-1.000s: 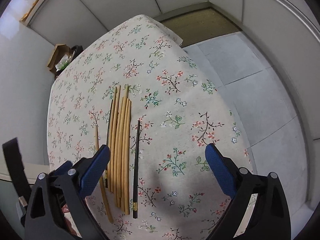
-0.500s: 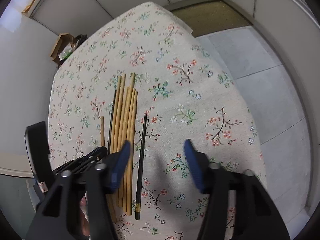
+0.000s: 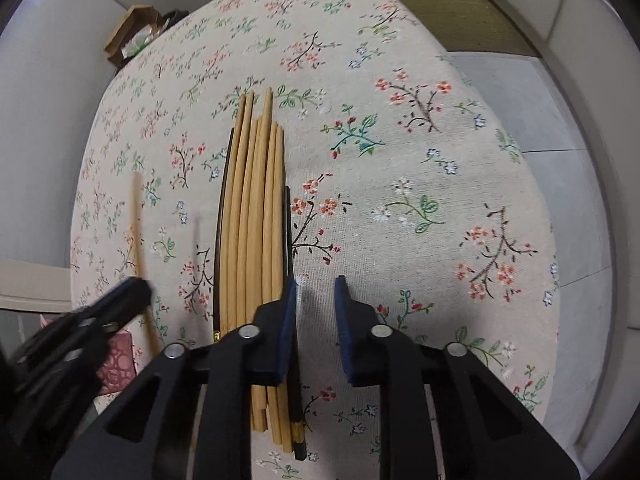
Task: Organize utensils
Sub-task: 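Grasp a wooden chopstick with the left tool while the right tool grasps a black chopstick, then lift both held chopsticks upright off the table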
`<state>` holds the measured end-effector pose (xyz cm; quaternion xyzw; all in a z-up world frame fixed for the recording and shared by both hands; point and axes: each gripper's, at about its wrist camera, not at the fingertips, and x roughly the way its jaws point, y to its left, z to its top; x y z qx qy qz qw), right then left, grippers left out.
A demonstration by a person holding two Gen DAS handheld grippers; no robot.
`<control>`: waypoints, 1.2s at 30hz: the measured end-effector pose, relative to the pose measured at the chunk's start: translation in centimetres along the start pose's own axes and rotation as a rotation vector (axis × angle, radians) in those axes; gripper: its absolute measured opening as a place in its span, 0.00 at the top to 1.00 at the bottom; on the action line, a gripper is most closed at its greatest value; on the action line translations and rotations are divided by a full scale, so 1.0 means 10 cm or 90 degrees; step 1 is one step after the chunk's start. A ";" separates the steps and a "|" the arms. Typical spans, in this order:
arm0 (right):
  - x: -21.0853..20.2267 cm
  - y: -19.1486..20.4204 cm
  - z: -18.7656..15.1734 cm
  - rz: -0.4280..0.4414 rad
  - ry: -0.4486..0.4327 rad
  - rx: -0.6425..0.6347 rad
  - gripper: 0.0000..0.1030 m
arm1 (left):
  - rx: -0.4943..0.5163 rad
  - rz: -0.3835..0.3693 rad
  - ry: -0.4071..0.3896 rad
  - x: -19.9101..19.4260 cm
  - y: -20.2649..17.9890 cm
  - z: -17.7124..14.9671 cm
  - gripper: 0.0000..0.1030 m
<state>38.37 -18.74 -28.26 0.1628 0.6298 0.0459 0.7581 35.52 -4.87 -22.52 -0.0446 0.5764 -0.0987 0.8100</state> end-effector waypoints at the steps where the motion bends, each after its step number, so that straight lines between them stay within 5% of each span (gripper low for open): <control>1: 0.01 0.01 0.02 0.001 0.000 -0.002 0.88 | 0.003 -0.003 -0.011 -0.07 0.02 0.00 0.95; 10: 0.14 0.26 0.01 -0.015 0.018 -0.068 0.90 | 0.012 -0.031 -0.100 -0.61 0.12 0.03 0.95; 13: 0.09 0.14 -0.01 -0.013 0.034 -0.050 1.00 | 0.012 -0.050 -0.112 -0.71 0.16 0.01 0.95; 17: 0.10 -0.01 -0.04 -0.003 0.041 -0.034 1.00 | 0.026 -0.058 -0.142 -0.88 0.16 -0.04 0.95; 36: 0.13 0.24 -0.08 -0.047 0.034 -0.107 0.93 | 0.056 -0.055 -0.175 -1.02 0.14 -0.08 0.95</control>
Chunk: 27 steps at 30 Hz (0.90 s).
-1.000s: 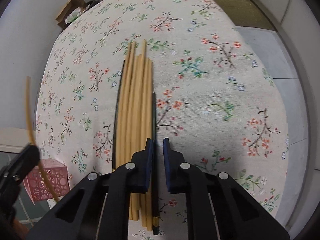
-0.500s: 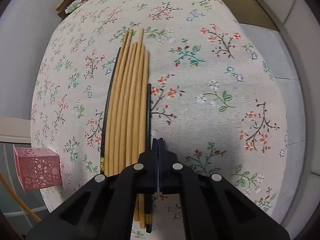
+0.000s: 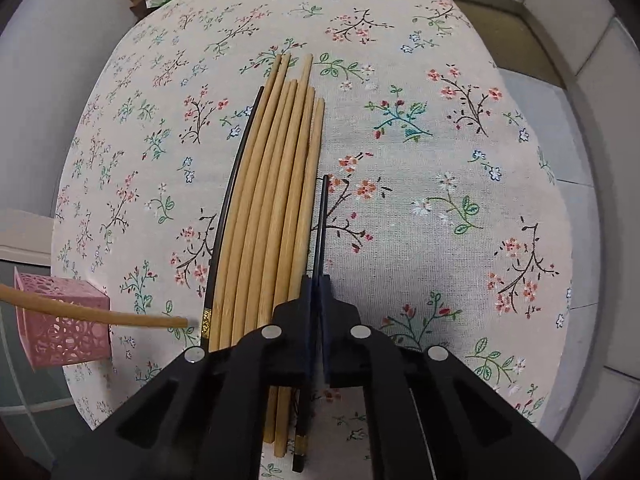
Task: Organize utensils
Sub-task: 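Lift both held chopsticks upright off the table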
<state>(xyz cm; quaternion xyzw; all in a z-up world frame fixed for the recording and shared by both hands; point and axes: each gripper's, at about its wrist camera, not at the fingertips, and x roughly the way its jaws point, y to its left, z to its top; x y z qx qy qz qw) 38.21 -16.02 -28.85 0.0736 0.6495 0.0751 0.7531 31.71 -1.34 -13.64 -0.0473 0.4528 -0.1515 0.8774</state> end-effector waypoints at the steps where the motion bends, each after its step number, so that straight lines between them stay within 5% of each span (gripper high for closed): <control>1: 0.00 0.02 0.02 -0.012 -0.001 -0.008 0.93 | 0.006 0.005 0.001 0.02 -0.02 -0.01 0.95; 7: -0.15 0.01 0.02 -0.022 -0.034 0.005 0.95 | 0.033 0.027 -0.019 0.00 -0.10 -0.04 0.95; 13: -0.69 -0.08 0.02 0.035 -0.157 0.032 0.95 | 0.033 0.020 -0.043 -0.18 -0.08 0.01 0.95; 27: -1.64 0.48 -0.10 0.129 -0.440 0.052 0.95 | 0.052 0.050 -0.197 -1.59 0.27 -0.13 0.95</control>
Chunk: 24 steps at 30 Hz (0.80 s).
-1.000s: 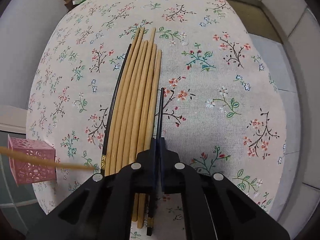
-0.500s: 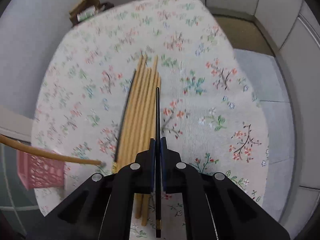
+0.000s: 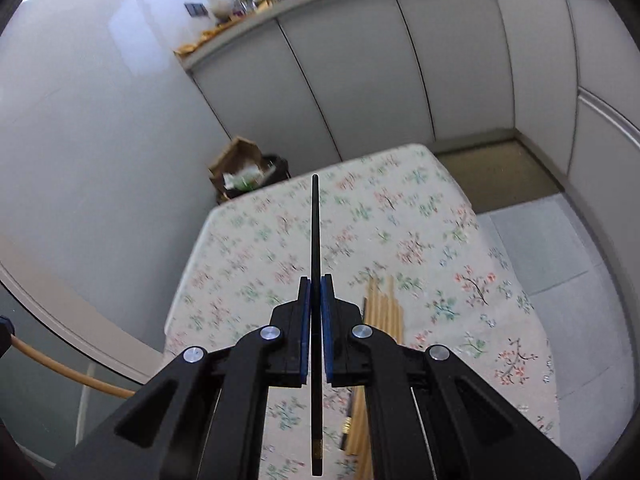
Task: Organize utensils
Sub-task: 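Lift both held chopsticks upright off the table, then lower the wooden chopstick into the pink holder and open the left tool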
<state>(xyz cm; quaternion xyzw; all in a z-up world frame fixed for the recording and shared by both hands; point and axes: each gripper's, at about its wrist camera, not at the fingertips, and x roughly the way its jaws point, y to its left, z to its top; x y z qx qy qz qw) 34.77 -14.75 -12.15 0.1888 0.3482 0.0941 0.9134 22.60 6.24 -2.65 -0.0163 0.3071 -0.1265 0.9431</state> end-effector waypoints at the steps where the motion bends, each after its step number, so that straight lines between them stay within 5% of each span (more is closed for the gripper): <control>1: -0.04 0.05 -0.01 0.003 -0.010 -0.003 0.95 | -0.007 0.008 -0.001 -0.06 0.08 -0.01 0.95; 9: -0.20 0.68 -0.18 0.096 -0.083 -0.046 0.95 | -0.016 0.042 0.053 0.01 0.38 -0.15 0.95; 24: 0.04 1.09 -0.51 0.151 -0.086 -0.072 0.95 | -0.009 0.035 0.200 0.52 0.58 -0.47 0.94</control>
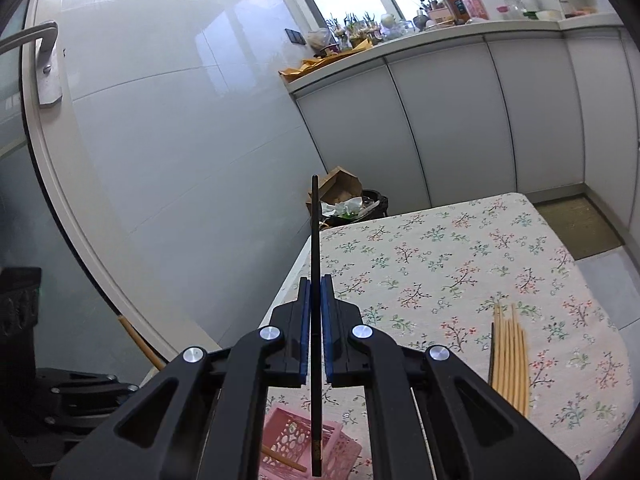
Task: Organize utensils
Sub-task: 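Lower the wooden chopstick into the pink holder and open the left tool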
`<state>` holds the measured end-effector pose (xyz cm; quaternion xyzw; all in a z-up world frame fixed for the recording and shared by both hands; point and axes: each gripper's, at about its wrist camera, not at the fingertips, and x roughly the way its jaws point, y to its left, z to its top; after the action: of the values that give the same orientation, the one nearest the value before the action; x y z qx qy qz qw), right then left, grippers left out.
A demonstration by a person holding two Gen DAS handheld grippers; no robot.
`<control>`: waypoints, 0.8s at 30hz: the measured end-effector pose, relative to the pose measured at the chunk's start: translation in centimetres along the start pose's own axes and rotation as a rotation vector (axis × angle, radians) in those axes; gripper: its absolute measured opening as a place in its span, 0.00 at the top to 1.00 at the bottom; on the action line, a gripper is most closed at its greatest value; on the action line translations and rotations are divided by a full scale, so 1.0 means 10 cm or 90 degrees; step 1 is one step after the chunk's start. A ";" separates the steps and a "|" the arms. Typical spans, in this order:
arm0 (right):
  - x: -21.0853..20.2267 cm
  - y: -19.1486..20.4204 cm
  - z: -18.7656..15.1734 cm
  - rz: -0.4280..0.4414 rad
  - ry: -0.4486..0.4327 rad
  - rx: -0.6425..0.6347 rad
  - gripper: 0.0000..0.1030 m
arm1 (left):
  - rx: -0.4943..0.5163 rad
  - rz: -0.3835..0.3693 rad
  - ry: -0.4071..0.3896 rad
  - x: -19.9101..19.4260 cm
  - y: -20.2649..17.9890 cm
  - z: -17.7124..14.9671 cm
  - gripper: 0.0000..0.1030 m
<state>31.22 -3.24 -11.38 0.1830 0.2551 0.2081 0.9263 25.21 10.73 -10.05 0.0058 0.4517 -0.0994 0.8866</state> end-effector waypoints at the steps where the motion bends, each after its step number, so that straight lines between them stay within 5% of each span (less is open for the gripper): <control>1: 0.00 0.01 -0.01 0.002 0.000 0.003 0.95 | -0.001 0.000 0.005 0.03 0.02 0.00 0.94; 7: 0.11 0.08 -0.13 0.012 -0.005 -0.009 0.95 | -0.013 -0.007 -0.001 0.00 0.10 0.01 0.76; 16: 0.20 0.28 -0.35 0.007 0.007 -0.086 0.95 | -0.076 -0.011 -0.054 -0.19 0.27 0.07 0.75; 24: 0.22 0.34 -0.36 0.027 0.092 -0.105 0.87 | -0.108 -0.026 -0.076 -0.30 0.30 0.11 0.75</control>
<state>30.01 1.53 -13.69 0.0958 0.2994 0.2608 0.9128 24.92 14.12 -7.28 -0.0842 0.4046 -0.0788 0.9072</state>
